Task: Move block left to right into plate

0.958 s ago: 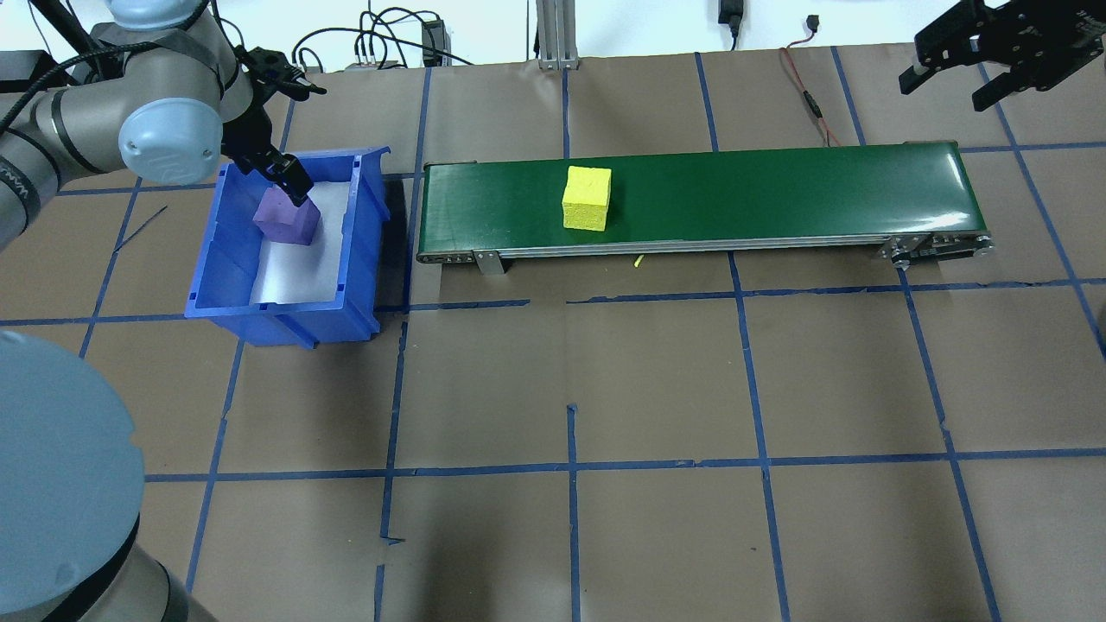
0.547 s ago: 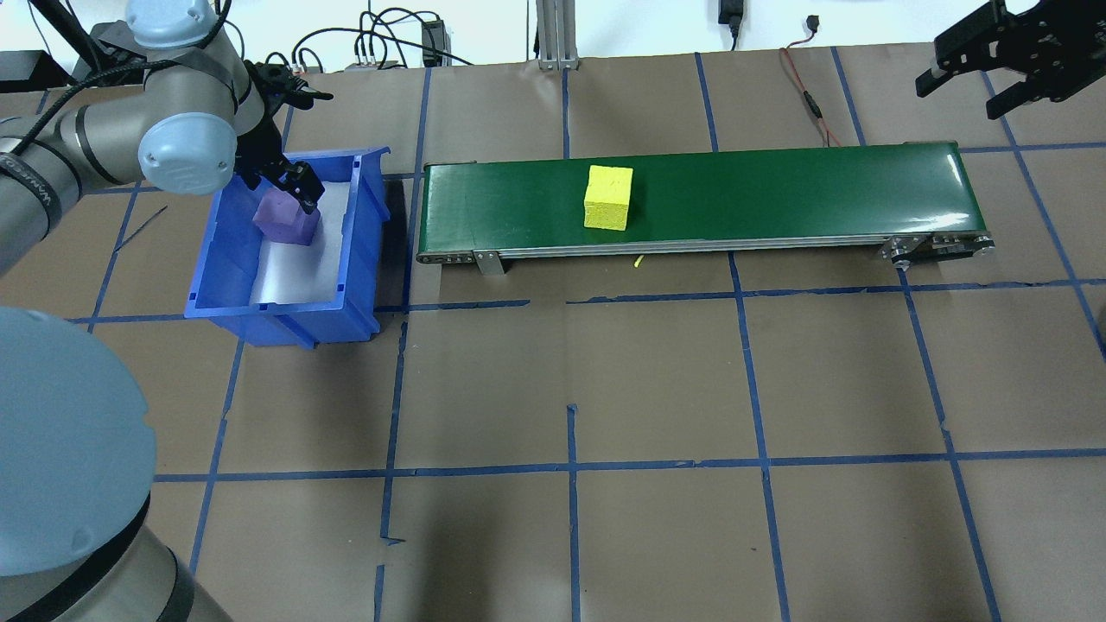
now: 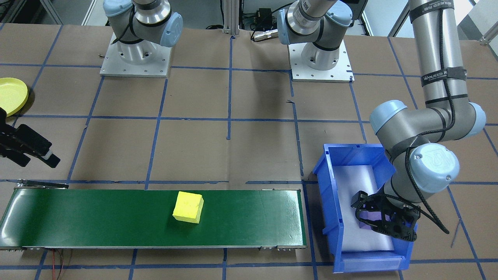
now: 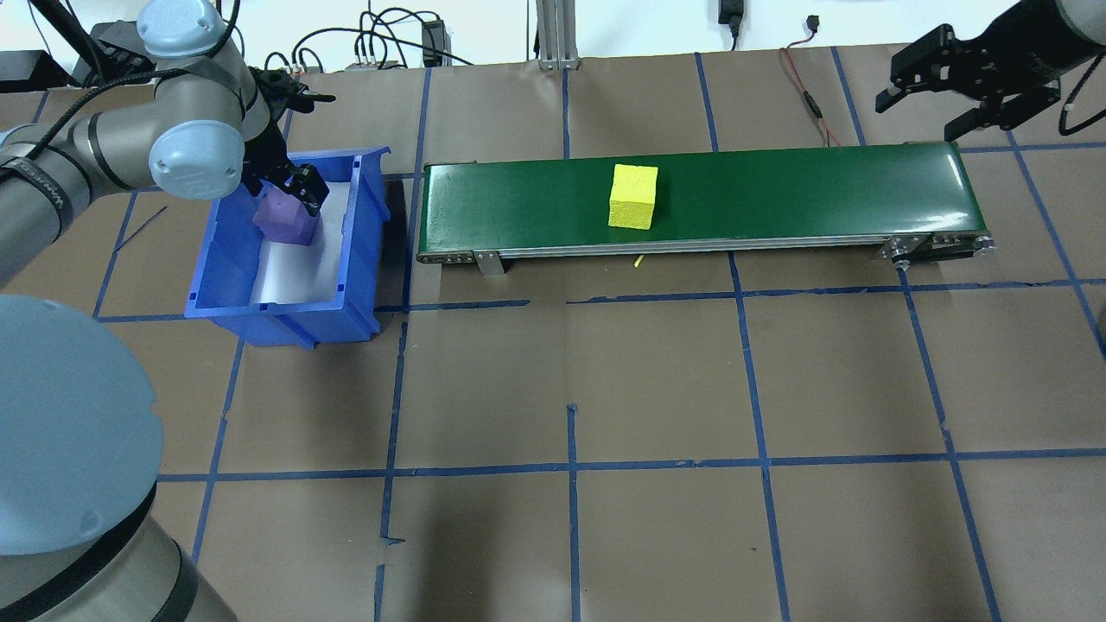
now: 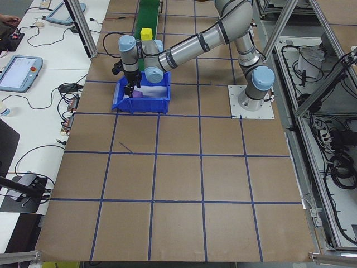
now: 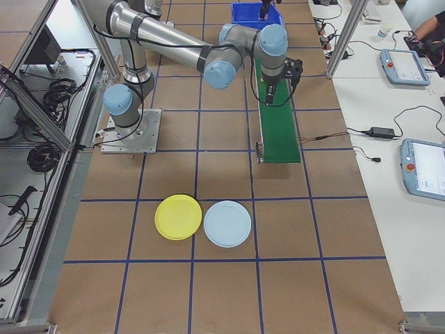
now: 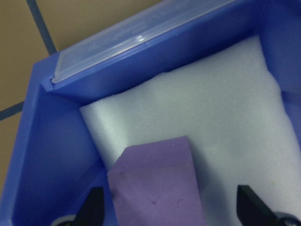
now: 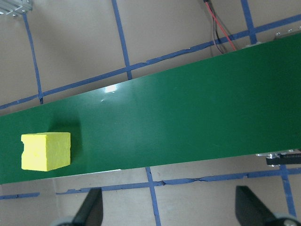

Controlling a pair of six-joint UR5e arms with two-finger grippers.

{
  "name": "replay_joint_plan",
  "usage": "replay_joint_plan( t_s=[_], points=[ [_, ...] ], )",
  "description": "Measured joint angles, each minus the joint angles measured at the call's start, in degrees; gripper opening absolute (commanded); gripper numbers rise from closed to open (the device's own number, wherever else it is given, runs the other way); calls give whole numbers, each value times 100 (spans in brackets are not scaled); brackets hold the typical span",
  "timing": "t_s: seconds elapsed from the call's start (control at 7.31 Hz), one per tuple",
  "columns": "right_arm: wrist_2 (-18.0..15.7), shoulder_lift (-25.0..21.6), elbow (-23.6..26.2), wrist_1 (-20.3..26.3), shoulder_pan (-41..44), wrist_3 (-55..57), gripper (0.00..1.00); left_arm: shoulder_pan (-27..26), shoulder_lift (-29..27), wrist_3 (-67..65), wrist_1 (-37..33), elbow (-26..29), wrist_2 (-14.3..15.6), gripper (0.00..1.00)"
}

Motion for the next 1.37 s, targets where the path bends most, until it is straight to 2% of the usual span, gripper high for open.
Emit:
replay_joint_plan(
  t_s=[0.14, 0.27, 0.55, 0.68, 0.96, 1.23, 1.37],
  points=[
    [2, 12, 37, -119, 254, 31, 100, 0, -33, -91, 4, -2, 47, 96],
    [2, 30, 96, -172, 389, 38, 100, 0, -73, -135, 6, -1, 73, 86],
    [-32, 108, 345, -382, 463, -95, 100, -5, -112, -403, 7, 2, 84, 51],
    [-32, 300, 241, -460, 461, -175, 100, -6, -114, -499, 5, -3, 84, 43],
    [-10, 910, -443, -227, 442, -336, 100, -6, -89, -558, -1, 0, 81, 35],
    [23, 1499, -1028, -24, 350, -790, 100, -24, 94, -598, -71, 29, 57, 35],
    [72, 1699, -1144, 47, 198, -1003, 100, -55, 324, -615, -256, 55, 22, 35]
  ],
)
